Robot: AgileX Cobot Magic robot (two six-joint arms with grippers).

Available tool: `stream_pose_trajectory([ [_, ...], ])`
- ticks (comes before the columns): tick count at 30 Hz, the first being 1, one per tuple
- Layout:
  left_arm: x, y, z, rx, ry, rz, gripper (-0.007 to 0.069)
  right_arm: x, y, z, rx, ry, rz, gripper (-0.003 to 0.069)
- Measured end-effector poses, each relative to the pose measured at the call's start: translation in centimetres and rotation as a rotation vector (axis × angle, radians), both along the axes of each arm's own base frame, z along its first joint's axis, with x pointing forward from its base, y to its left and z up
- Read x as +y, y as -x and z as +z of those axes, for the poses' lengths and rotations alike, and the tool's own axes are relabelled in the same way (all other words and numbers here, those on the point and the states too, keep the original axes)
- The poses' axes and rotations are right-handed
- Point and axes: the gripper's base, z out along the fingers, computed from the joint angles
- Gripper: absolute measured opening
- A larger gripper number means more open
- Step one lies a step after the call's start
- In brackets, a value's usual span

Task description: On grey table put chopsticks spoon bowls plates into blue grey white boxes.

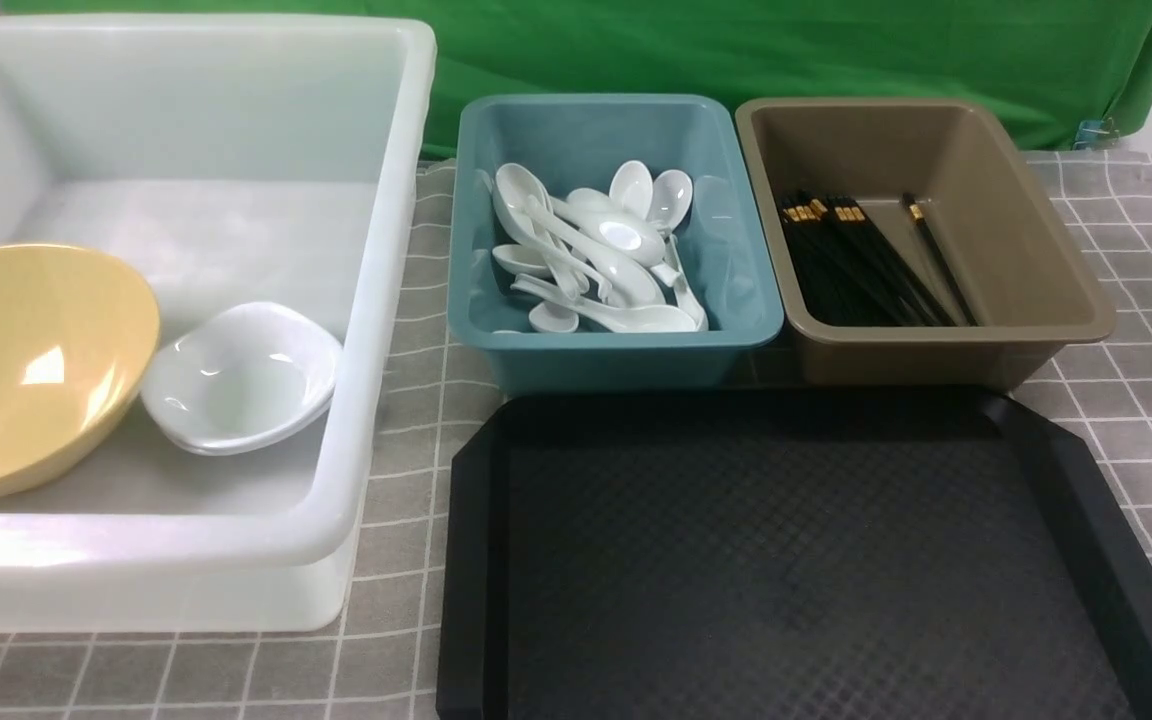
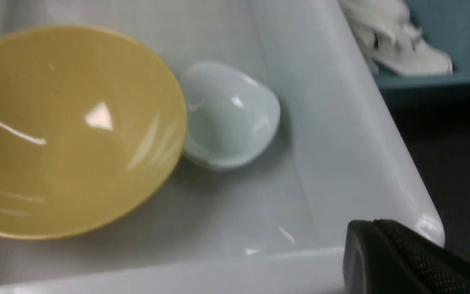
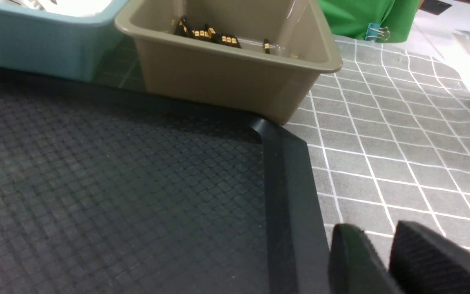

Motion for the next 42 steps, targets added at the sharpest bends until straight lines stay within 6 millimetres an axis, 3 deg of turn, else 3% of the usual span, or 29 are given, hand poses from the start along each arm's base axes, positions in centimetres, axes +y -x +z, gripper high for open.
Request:
stream_pose_trajectory([
  [5,0.2,2.6,-3.3,-0.211,0.002,0.054,-0.0002,0.0,0.0,0.0,0.000,0.000,0.000,0.0159],
  [10,0.2,3.7,-6.3,-0.246,0.005,0.067,-0.0001,0.0,0.0,0.0,0.000,0.000,0.000,0.0167],
  [16,0.4,3.4,-9.1,-0.201,-0.009,0.076,0.0000,0.0,0.0,0.0,0.000,0.000,0.000,0.0185],
  [20,0.6,3.1,-9.6,-0.250,-0.012,0.099,0.0000,0.0,0.0,0.0,0.000,0.000,0.000,0.0204],
  [28,1.0,3.7,-14.1,-0.300,0.035,0.158,0.0001,0.0,0.0,0.0,0.000,0.000,0.000,0.0223],
  [42,0.9,4.3,-15.4,-0.302,0.030,0.157,0.0001,0.0,0.0,0.0,0.003,0.000,0.000,0.0237],
])
